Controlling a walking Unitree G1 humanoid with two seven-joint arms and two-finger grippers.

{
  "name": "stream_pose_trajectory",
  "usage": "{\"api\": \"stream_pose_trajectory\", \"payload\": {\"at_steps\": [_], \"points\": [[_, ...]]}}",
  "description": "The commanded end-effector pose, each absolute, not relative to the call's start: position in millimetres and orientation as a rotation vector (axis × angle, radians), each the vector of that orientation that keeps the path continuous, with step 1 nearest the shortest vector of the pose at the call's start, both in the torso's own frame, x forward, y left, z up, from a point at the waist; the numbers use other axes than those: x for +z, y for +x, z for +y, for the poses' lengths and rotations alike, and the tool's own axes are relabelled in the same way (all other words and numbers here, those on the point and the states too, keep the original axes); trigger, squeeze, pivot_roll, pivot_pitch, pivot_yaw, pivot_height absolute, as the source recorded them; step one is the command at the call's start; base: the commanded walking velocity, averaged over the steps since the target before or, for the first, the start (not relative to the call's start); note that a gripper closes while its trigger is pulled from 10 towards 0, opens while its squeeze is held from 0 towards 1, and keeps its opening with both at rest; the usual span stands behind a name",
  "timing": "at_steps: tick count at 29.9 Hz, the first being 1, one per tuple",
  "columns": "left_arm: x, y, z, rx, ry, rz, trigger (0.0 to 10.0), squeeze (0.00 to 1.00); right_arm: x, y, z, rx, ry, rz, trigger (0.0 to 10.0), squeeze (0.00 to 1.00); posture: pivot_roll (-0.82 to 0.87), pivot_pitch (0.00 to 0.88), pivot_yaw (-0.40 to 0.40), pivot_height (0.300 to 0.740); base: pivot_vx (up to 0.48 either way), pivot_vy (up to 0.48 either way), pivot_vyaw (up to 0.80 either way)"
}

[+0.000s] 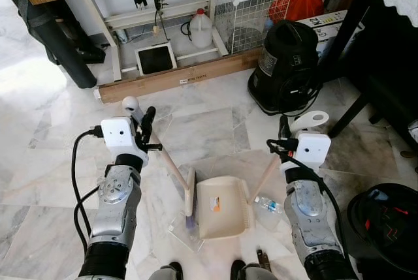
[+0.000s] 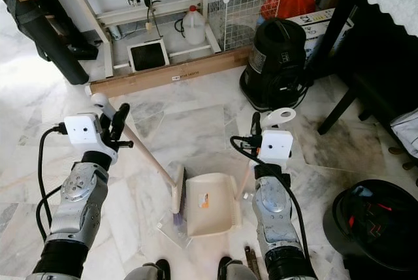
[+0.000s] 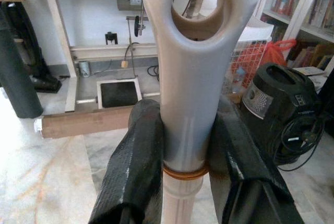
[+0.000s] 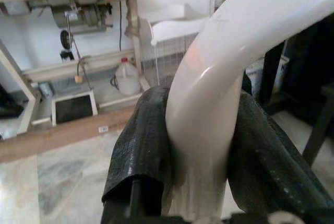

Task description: Sweep floor

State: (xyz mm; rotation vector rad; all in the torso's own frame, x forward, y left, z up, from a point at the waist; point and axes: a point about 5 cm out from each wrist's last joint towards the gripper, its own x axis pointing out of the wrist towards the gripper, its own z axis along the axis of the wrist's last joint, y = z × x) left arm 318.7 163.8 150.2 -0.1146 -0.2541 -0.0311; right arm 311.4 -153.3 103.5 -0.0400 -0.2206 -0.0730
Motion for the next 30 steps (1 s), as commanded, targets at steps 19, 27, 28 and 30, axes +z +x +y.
{"api": "stream_pose_trajectory", "payload": {"at_steps": [19,27,28,30], "points": [[150,314,176,-0.011,-0.095,-0.265,10.0,0.00,84,299,-161,-0.078,-0.138,-0.167,10.0,0.00,0.10,0.209,0.053,0.740,0.000,0.000,0.00],[150,313,178,-0.010,-0.090,-0.264,10.0,0.00,71,294,-159,-0.084,-0.141,-0.122,10.0,0.00,0.11,0.211,0.057,0.740,0.000,0.000,0.00],[150,313,178,-0.010,-0.090,-0.264,10.0,0.00,70,293,-159,-0.084,-0.141,-0.117,10.0,0.00,0.11,0.211,0.057,0.740,0.000,0.000,0.00],[150,312,179,-0.009,-0.088,-0.264,10.0,0.00,68,292,-158,-0.085,-0.141,-0.109,10.0,0.00,0.11,0.213,0.058,0.740,0.000,0.000,0.00]]}}
